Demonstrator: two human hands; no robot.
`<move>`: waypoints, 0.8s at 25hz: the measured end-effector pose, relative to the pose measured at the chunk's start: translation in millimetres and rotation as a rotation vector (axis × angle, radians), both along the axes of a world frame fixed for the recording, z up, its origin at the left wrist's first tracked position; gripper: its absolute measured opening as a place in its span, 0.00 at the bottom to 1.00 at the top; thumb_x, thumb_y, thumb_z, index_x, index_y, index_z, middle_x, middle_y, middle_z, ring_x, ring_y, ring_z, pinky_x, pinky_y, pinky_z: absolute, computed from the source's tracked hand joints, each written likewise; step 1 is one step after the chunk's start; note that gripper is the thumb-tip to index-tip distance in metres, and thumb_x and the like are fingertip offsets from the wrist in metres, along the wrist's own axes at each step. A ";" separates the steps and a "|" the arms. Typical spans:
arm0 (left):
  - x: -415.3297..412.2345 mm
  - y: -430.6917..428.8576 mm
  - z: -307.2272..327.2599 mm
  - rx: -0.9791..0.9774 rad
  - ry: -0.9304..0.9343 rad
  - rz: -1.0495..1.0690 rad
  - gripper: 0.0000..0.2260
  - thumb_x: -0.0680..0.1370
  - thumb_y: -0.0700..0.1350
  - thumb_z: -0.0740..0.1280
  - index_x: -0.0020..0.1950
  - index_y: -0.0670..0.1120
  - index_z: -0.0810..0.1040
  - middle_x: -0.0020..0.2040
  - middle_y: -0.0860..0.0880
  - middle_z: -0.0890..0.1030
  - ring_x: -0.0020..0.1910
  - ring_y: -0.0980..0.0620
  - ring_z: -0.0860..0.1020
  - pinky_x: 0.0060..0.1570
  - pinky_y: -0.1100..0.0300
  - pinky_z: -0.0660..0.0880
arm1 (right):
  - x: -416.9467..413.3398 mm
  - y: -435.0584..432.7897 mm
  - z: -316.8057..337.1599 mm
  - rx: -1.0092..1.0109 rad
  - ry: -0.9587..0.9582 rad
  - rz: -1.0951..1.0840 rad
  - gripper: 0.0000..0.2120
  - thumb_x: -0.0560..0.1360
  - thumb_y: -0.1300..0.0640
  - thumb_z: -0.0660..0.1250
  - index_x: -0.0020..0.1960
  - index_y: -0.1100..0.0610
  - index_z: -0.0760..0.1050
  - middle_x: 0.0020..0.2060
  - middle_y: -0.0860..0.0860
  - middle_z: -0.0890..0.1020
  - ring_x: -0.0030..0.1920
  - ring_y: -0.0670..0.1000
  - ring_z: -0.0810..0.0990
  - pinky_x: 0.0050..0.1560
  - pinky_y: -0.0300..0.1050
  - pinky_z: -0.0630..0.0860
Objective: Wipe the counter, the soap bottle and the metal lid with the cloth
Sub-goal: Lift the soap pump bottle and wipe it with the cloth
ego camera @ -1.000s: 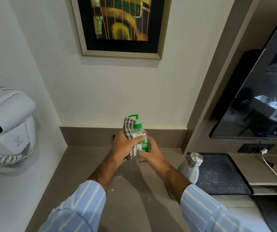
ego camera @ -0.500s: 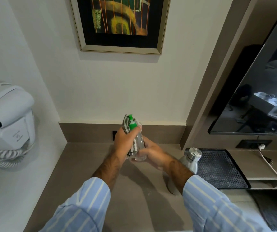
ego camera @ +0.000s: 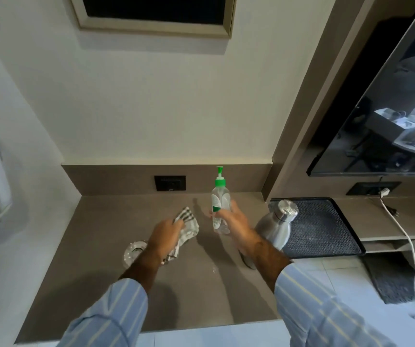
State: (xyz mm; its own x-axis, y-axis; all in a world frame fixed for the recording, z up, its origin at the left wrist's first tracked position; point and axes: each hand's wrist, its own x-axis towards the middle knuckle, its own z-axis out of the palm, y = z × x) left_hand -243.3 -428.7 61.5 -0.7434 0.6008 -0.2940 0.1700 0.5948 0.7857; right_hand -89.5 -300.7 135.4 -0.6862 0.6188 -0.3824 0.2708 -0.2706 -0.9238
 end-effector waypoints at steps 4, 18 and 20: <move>18.9 21.0 -66.0 -0.421 0.633 -0.219 0.17 0.80 0.58 0.58 0.58 0.52 0.80 0.54 0.45 0.79 0.58 0.41 0.77 0.55 0.46 0.76 | -3.8 14.5 -24.3 0.141 -0.096 0.028 0.17 0.79 0.54 0.66 0.67 0.51 0.69 0.59 0.55 0.79 0.57 0.55 0.80 0.53 0.50 0.80; 76.3 18.0 -137.6 -0.199 0.667 -0.829 0.24 0.75 0.37 0.61 0.69 0.51 0.80 0.64 0.44 0.79 0.65 0.39 0.75 0.63 0.49 0.74 | -3.7 21.9 -80.4 0.296 -0.120 0.022 0.20 0.75 0.56 0.73 0.64 0.44 0.72 0.55 0.48 0.83 0.56 0.52 0.82 0.57 0.49 0.80; 92.2 -1.1 -129.8 -0.195 0.570 -0.961 0.25 0.76 0.36 0.61 0.71 0.54 0.79 0.65 0.45 0.79 0.67 0.41 0.74 0.68 0.52 0.71 | -3.0 18.3 -81.5 0.279 -0.141 0.032 0.19 0.74 0.57 0.74 0.61 0.45 0.73 0.53 0.48 0.83 0.55 0.52 0.82 0.53 0.46 0.79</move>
